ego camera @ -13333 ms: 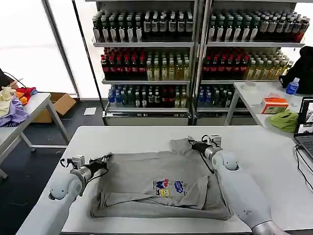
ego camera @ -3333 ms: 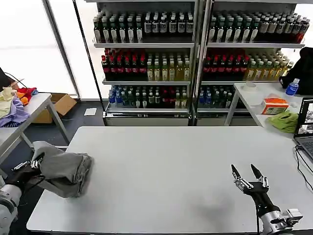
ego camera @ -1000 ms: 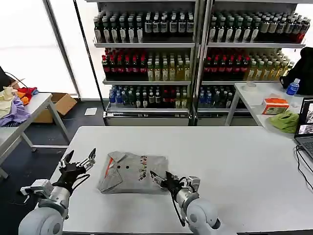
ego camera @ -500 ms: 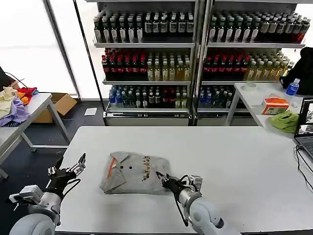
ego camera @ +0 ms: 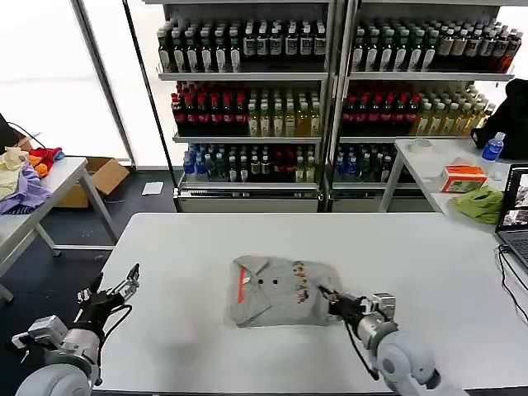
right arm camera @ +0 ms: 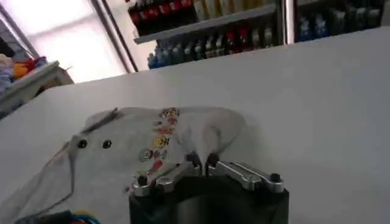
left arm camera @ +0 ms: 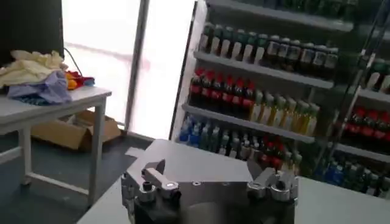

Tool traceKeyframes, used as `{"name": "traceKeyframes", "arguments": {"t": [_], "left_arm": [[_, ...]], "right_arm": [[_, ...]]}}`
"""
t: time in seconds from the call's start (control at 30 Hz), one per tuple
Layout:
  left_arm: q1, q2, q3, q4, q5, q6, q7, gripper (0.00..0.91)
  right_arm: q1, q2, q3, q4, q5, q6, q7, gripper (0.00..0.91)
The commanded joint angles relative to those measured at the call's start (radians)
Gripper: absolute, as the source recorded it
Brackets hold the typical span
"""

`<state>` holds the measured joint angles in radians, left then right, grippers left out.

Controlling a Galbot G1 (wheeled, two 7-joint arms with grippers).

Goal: Fold and organize the clothes.

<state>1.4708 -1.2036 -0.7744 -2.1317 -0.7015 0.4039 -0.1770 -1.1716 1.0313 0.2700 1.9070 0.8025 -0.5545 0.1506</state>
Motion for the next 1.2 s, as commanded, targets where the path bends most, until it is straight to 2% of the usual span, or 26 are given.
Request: {"name": "traceKeyframes", "arguments": {"t": [0.03,0.17,0.23,0.33,0.5,0.53,0.6,0.67,0.77,0.87,0.97,1.07,1.13,1.2], "left_arm": [[0.002,-0.016,0.002,-0.005,-0.033,0.004,-0.021,0.907],[0.007,-0.009,0.007,-0.006,-0.034,0.003,-0.016,0.907],[0.003,-0.006,0.005,-0.005,-0.034,0.003,-0.015,0.907],[-0.004,-0.003,0.005,-0.001,-0.038,0.002,-0.014,0.907],[-0.012,-0.001,0.011,-0.002,-0.039,0.002,-0.013,0.907],[-0.014,-0.001,0.011,-0.004,-0.039,0.002,-0.012,0.907],[-0.019,-0.001,0.010,-0.001,-0.037,0.002,-0.012,0.907],[-0.029,-0.004,0.011,0.014,-0.030,0.002,-0.011,0.907],[-0.031,-0.011,0.015,0.022,-0.019,-0.001,-0.005,0.907],[-0.016,-0.010,0.021,0.021,-0.017,-0.002,0.007,0.907],[-0.009,-0.010,0.014,0.020,-0.010,-0.003,0.008,0.907],[-0.006,-0.007,-0.010,0.031,-0.004,-0.004,0.007,0.907],[0.000,-0.003,-0.017,0.035,-0.006,-0.008,0.010,0.907],[0.005,0.000,-0.021,0.041,-0.007,-0.012,0.011,0.907]], "right_arm": [[-0.037,-0.038,0.106,0.039,-0.159,-0.010,-0.074,0.907],[-0.050,-0.038,0.107,0.063,-0.220,0.032,-0.090,0.907],[-0.056,-0.034,0.130,0.070,-0.212,0.039,-0.058,0.907],[-0.060,-0.030,0.166,0.057,-0.212,0.046,-0.052,0.907],[-0.050,-0.007,0.155,0.072,-0.243,0.069,-0.005,0.907],[-0.032,0.017,0.127,0.084,-0.283,0.083,0.022,0.907],[-0.002,0.052,0.058,0.082,-0.348,0.085,0.019,0.907],[0.051,0.099,-0.064,0.057,-0.415,0.102,0.014,0.907],[0.139,0.177,-0.226,-0.016,-0.443,0.145,0.055,0.907],[0.199,0.257,-0.334,-0.132,-0.488,0.132,0.093,0.907],[0.232,0.310,-0.364,-0.210,-0.503,0.130,0.107,0.907],[0.260,0.342,-0.353,-0.298,-0.490,0.147,0.184,0.907],[0.267,0.338,-0.342,-0.320,-0.482,0.145,0.211,0.907],[0.262,0.323,-0.333,-0.320,-0.478,0.144,0.216,0.907]]}}
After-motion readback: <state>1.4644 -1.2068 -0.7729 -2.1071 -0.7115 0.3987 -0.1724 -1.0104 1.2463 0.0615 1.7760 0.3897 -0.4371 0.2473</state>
